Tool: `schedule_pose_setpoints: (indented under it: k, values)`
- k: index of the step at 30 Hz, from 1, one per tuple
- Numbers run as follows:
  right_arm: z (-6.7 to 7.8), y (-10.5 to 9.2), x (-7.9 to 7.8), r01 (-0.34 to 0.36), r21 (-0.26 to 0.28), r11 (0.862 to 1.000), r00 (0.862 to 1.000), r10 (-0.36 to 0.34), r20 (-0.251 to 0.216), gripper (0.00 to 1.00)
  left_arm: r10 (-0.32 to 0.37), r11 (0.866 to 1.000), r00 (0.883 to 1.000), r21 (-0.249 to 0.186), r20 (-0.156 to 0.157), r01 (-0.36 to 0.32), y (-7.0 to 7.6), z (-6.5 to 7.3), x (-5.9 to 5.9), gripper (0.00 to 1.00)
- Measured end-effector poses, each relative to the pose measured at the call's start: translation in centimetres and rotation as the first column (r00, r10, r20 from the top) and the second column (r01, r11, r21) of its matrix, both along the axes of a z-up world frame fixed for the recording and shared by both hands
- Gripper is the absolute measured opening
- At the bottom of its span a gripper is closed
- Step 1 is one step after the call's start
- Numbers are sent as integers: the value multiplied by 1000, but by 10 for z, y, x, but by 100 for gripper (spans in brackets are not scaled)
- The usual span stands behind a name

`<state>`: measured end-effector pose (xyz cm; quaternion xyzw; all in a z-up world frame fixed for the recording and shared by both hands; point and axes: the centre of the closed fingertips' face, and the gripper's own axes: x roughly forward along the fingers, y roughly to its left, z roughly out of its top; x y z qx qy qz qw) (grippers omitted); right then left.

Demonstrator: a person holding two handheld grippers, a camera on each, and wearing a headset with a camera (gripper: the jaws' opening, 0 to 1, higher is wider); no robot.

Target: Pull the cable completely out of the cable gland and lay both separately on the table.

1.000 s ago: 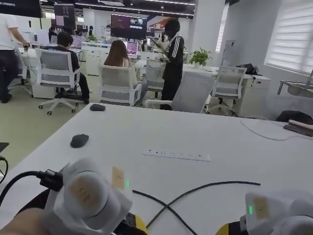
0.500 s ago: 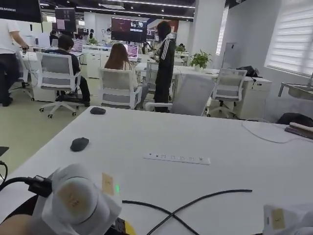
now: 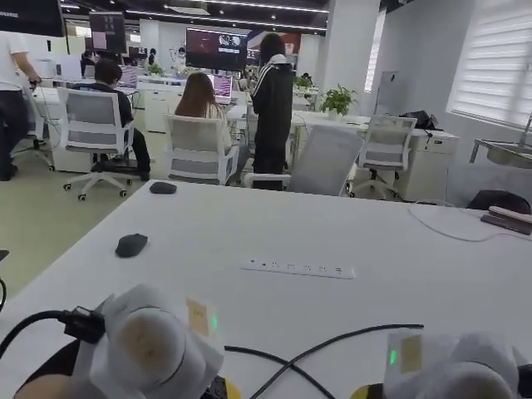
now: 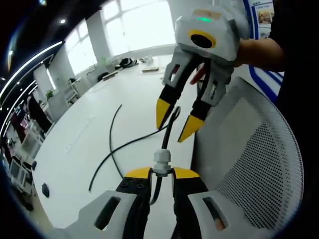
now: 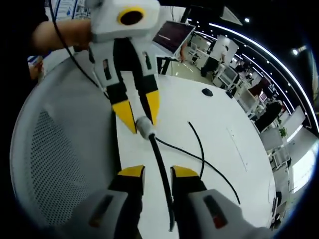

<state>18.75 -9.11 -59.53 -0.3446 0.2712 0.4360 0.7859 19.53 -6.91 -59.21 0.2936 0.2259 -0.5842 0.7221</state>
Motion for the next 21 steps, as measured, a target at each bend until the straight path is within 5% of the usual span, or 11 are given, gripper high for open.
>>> schedule_pose_setpoints:
  k: [3, 9, 15, 17, 21]
  values:
    - [5, 10, 2, -25, -30, 999, 998, 27, 58, 16, -13, 1000, 999, 21, 35, 12, -5, -1, -2, 16]
    - [-3, 3, 2, -30, -102, 994, 998, 36, 54, 10, -46, 997, 995, 62, 93, 41, -6, -1, -5, 17]
    - [4, -1, -1, -40, -82, 996, 997, 45, 64, 3, -72, 995, 990, 76, 118, 63, -6, 7, -8, 16]
    - [6, -5, 0, -16, -76, 997, 997, 21, 68, 3, -67, 994, 986, 99, 151, 52, -3, 9, -3, 16]
    - [11, -13, 1, 11, -54, 998, 997, -7, 72, 3, -53, 996, 987, 80, 151, 41, -1, 15, -1, 16]
